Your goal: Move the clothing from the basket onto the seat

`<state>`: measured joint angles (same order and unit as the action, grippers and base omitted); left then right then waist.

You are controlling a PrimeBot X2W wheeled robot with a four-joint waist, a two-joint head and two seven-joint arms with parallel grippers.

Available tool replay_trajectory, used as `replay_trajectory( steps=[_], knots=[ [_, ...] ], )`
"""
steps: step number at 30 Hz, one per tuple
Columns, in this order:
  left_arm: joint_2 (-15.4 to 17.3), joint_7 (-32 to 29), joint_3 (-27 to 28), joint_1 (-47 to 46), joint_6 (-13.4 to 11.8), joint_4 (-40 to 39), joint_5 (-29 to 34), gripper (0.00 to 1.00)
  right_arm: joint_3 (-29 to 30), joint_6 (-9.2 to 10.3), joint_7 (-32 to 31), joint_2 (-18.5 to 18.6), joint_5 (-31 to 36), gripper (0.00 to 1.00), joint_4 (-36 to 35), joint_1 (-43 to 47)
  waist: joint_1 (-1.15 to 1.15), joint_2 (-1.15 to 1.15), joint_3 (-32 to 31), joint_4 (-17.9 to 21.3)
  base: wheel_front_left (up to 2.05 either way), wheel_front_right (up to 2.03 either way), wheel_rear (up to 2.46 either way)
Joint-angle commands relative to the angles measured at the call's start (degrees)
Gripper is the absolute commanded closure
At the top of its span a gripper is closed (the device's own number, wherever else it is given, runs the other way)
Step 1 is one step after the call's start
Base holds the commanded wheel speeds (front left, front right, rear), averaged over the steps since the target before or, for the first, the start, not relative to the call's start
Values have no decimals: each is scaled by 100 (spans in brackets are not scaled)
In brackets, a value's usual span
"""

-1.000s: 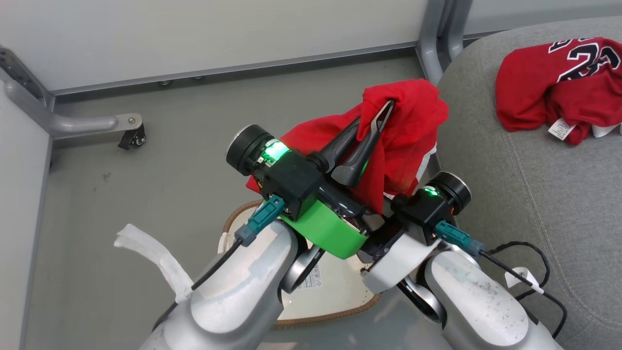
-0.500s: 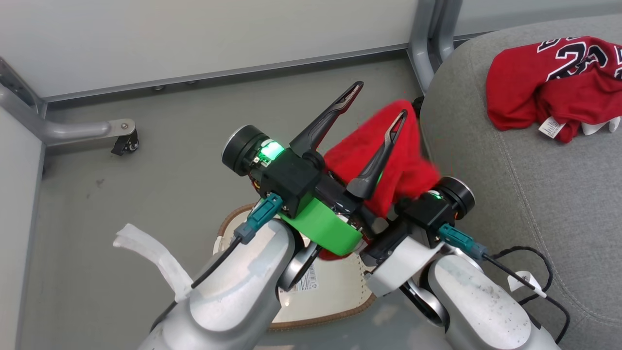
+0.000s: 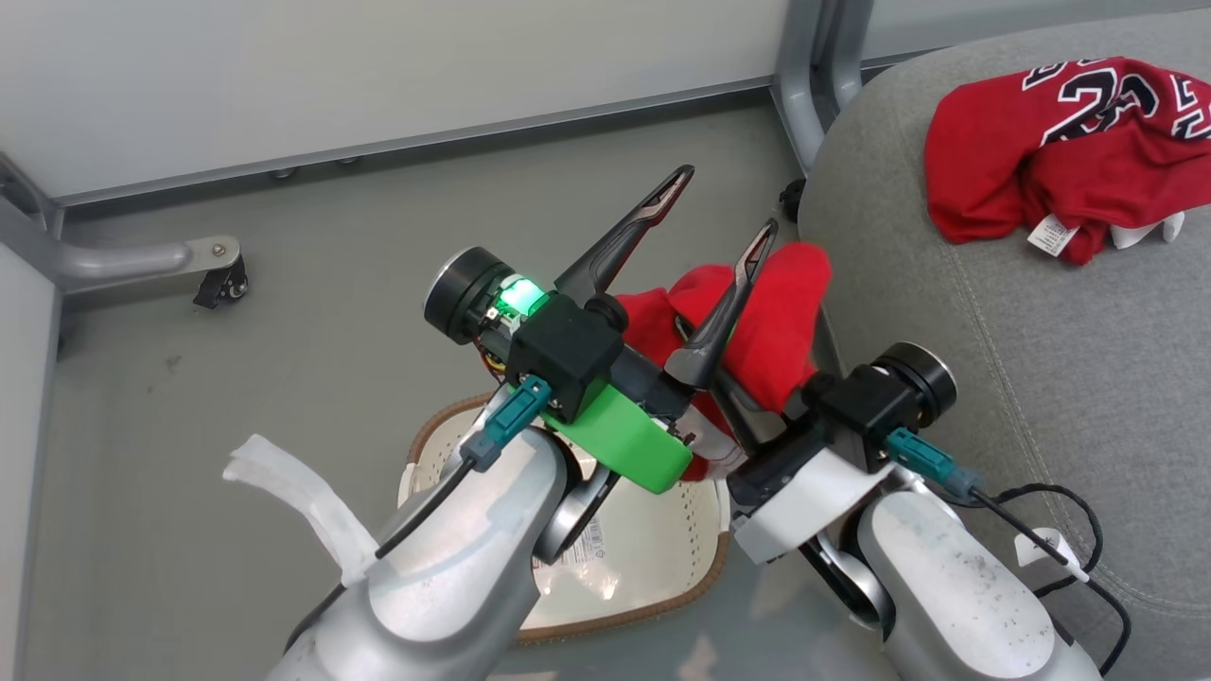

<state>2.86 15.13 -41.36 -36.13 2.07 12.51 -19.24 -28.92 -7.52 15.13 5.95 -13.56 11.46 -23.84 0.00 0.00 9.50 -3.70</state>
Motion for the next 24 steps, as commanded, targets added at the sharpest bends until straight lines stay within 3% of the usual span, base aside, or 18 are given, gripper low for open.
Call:
replay_trajectory(
  steps=[1, 24],
  knots=[
    [10, 2, 18, 99, 31, 46, 80, 0, 86, 6, 2, -8, 50, 100, -33, 116, 0, 0, 26, 86, 0, 0, 0],
    [140, 3, 140, 152, 234, 399, 384, 0, 1732, 6, 5, -86, 262, 100, -413, 613, 0, 0, 544, 1582, 0, 0, 0]
  ],
)
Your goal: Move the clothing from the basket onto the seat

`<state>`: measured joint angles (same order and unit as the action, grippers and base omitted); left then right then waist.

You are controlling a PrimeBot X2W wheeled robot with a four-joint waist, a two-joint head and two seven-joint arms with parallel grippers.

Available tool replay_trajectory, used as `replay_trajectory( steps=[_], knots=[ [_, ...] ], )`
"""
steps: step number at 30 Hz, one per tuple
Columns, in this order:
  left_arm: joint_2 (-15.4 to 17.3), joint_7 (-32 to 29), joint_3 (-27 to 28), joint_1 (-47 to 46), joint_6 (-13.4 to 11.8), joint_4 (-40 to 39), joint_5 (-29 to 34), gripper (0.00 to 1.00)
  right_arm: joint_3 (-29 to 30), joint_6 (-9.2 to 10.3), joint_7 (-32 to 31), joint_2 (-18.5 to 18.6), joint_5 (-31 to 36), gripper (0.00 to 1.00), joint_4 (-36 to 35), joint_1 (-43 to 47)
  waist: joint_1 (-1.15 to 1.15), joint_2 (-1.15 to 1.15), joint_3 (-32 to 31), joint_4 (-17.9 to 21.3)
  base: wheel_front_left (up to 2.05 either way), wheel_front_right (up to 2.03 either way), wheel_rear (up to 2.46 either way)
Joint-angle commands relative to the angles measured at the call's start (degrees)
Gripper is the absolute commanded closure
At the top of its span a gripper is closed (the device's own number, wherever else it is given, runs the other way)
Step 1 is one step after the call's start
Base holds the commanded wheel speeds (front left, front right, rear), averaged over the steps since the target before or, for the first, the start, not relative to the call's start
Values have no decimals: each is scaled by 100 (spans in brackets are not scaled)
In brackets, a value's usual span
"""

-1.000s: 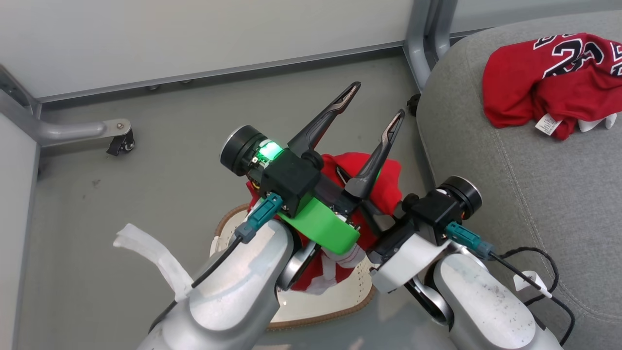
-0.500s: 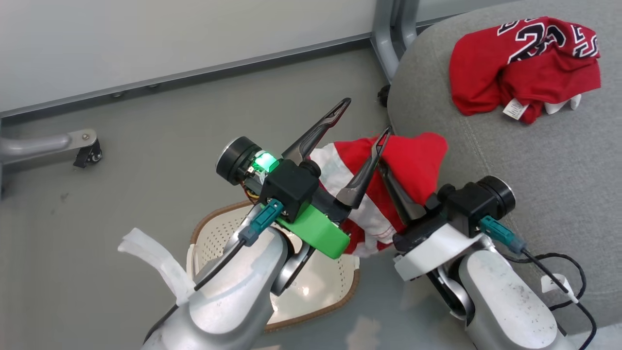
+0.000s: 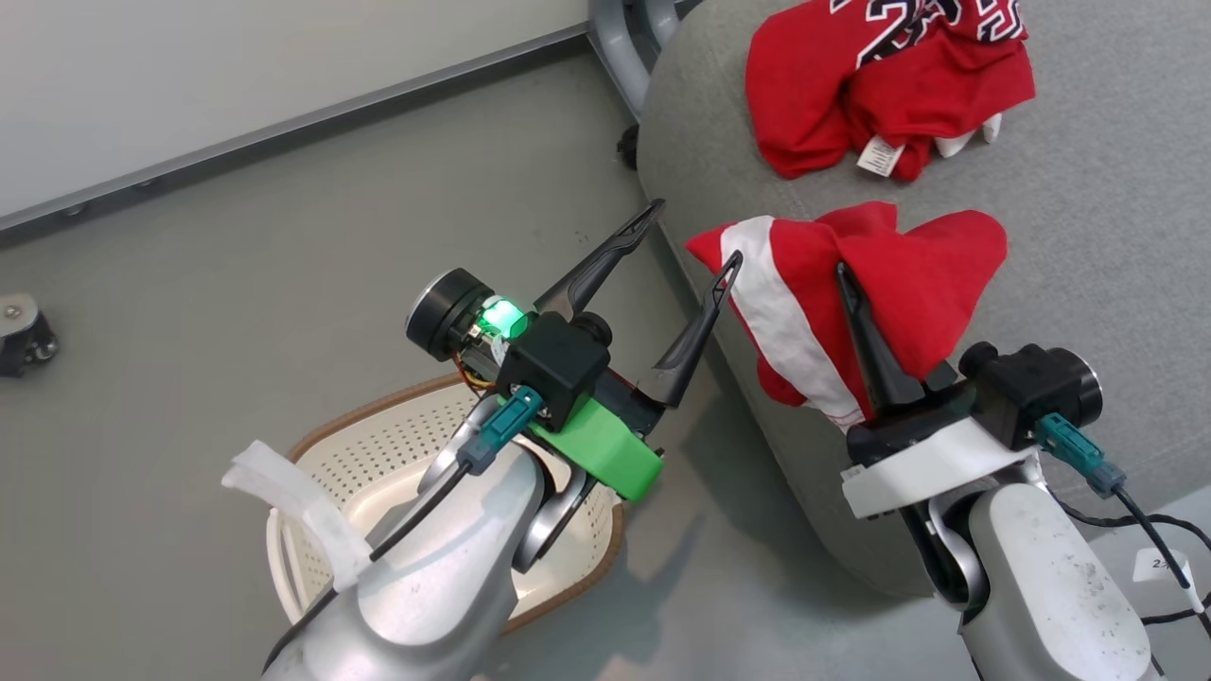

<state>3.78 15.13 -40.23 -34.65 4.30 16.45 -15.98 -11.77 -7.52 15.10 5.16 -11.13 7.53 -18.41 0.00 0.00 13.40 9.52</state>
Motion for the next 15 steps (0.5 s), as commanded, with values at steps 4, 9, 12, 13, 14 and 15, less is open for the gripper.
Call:
replay_trajectory(
  steps=[4, 9, 12, 13, 14, 15],
  knots=[
    [86, 2, 53, -19, 23, 48, 91, 0, 264, 6, 9, -38, 28, 100, -79, 196, 0, 0, 242, 514, 0, 0, 0],
    [140, 2, 97, -32, 17, 64, 119, 0, 509, 6, 9, -91, 49, 100, -167, 344, 0, 0, 346, 747, 0, 0, 0],
    [183, 3, 156, -22, 8, 59, 143, 0, 635, 6, 9, -125, 52, 100, -211, 407, 0, 0, 410, 848, 0, 0, 0],
    [191, 2, 177, -15, 11, 63, 139, 0, 675, 6, 9, -133, 56, 100, -223, 418, 0, 0, 427, 867, 0, 0, 0],
    [209, 2, 202, -13, 10, 65, 144, 0, 704, 6, 9, -142, 55, 100, -239, 433, 0, 0, 458, 894, 0, 0, 0],
    [222, 2, 217, -19, 14, 63, 156, 0, 728, 6, 9, -152, 54, 100, -250, 438, 0, 0, 477, 907, 0, 0, 0]
  ],
)
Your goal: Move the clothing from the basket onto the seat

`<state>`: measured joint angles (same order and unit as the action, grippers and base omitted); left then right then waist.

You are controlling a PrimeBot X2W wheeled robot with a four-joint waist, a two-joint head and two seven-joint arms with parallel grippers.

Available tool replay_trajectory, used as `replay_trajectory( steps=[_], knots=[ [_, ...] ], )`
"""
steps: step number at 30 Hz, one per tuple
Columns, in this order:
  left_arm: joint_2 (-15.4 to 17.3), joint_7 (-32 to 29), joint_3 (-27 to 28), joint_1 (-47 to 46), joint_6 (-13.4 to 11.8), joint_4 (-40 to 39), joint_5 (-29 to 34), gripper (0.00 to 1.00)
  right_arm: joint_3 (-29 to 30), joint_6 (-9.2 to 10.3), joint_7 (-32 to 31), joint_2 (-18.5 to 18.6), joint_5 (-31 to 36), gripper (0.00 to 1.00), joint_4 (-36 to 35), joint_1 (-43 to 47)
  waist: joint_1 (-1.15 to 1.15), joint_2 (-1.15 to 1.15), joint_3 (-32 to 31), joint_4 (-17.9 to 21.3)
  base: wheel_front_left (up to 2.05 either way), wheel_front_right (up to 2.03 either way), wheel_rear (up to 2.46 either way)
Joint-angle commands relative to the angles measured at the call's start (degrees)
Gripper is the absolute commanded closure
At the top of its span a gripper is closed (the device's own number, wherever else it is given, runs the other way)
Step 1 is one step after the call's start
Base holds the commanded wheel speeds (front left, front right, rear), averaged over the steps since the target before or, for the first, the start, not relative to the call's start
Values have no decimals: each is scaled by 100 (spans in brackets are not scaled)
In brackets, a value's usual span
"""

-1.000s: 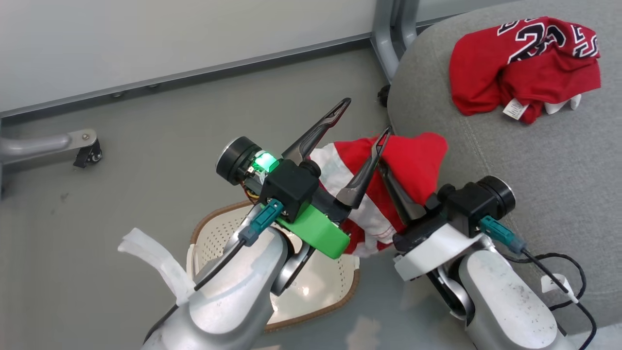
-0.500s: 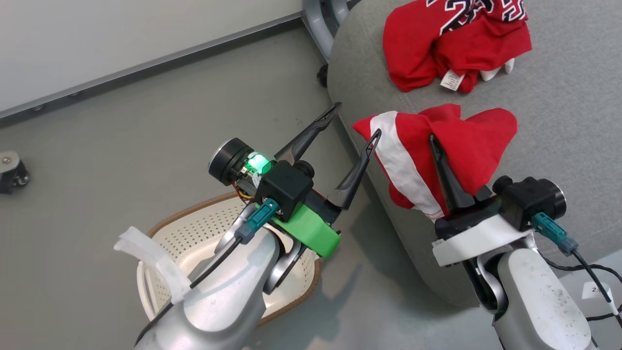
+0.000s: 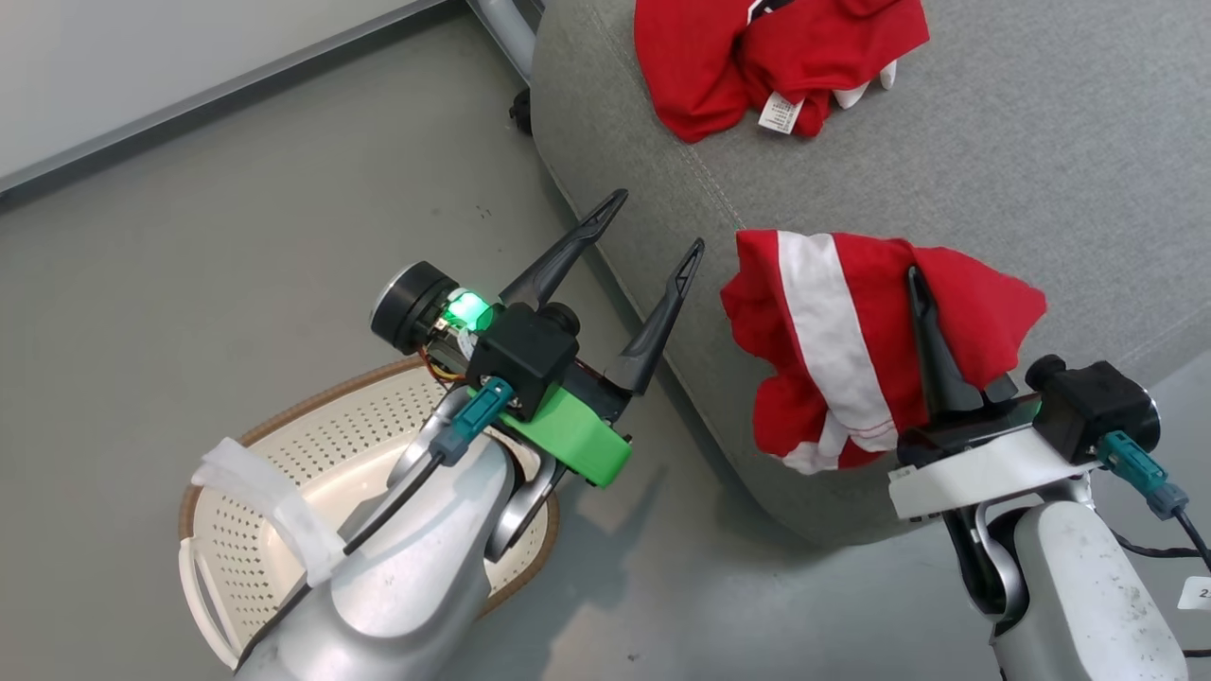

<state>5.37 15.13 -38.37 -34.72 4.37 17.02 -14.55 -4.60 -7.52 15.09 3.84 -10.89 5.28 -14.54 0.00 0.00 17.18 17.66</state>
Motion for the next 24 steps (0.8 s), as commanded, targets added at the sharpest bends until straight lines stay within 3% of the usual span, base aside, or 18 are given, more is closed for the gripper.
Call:
replay_trajectory(
  steps=[1, 12, 24],
  knots=[
    [74, 2, 51, -19, 11, 7, 21, 0, 47, 6, 10, -27, 30, 100, -45, 56, 0, 0, 121, 103, 0, 0, 0],
    [184, 2, 257, -63, -14, -120, 128, 0, 519, 6, 11, 29, 125, 100, -393, -418, 0, 0, 440, -9, 0, 0, 0],
    [381, -4, 372, -375, -40, -275, 312, 0, 1221, 6, 11, 621, 241, 100, -585, -2479, 0, 0, 1395, -246, 0, 0, 0]
  ],
)
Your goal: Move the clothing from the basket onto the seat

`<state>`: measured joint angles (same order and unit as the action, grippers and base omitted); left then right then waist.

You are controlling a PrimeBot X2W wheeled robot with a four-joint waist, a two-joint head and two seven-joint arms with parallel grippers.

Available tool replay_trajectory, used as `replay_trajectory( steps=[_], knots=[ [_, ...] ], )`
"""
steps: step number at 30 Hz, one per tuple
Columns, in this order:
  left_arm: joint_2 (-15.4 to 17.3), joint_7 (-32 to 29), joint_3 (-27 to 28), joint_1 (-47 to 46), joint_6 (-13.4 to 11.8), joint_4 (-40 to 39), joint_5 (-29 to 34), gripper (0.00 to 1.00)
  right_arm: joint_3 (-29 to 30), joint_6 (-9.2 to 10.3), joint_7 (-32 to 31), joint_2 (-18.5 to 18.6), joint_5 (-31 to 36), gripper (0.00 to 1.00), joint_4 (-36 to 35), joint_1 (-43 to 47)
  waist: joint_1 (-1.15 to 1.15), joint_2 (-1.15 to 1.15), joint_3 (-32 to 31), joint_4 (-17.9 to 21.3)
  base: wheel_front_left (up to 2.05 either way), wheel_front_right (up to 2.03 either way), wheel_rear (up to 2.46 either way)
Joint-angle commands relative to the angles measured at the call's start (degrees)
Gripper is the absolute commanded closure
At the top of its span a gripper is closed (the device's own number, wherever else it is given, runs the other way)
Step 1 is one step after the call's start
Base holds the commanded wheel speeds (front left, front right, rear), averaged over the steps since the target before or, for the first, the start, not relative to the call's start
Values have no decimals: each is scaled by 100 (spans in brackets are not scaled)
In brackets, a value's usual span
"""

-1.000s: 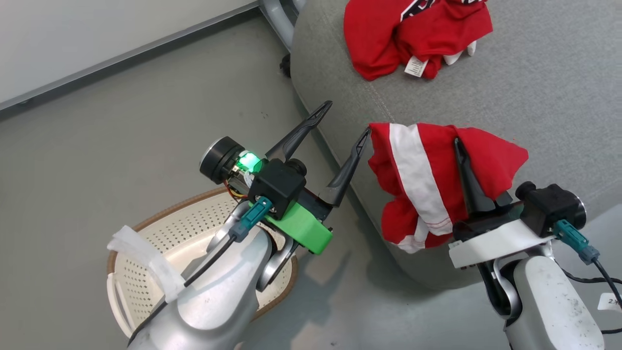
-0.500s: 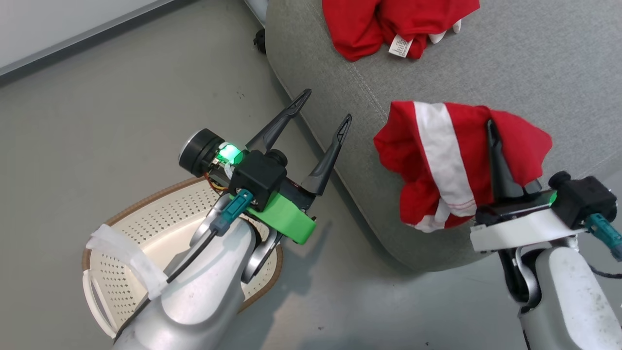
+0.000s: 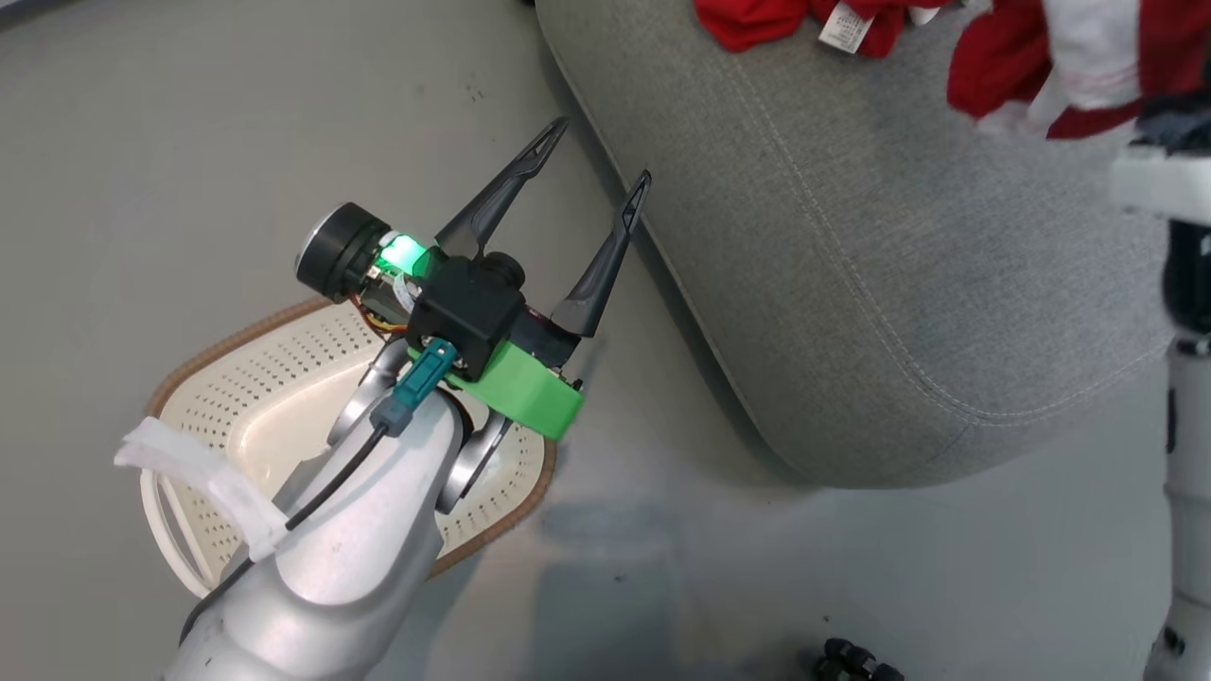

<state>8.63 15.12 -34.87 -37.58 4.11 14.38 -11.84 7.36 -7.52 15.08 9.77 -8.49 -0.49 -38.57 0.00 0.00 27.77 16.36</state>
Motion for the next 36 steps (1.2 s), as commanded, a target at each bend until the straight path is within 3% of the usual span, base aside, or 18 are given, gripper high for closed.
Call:
replay_trajectory(
  steps=[1, 12, 18, 26, 36],
  knots=[
    [69, -7, 19, -117, -17, -6, 49, 0, 64, 6, 12, 80, -6, 100, 34, -267, 0, 0, 409, -126, 0, 0, 0],
    [43, -6, -60, -506, -6, -45, 156, 0, 592, 6, 9, 841, 85, 100, 993, -2395, 0, 0, 1317, -360, 0, 0, 0],
    [13, -1, -76, -674, -24, -61, 193, 0, 733, 6, 8, 1034, 99, 100, 1878, -2985, 0, 0, 1659, -531, 0, 0, 0],
    [36, 6, -85, -739, -45, -34, 193, 0, 706, 6, 9, 918, 179, 100, 3252, -3049, 0, 0, 1899, -633, 0, 0, 0],
    [-12, 8, -85, -719, -57, -25, 160, 0, 580, 6, 8, 742, 36, 100, 3465, -2192, 0, 0, 1778, -644, 0, 0, 0]
  ],
)
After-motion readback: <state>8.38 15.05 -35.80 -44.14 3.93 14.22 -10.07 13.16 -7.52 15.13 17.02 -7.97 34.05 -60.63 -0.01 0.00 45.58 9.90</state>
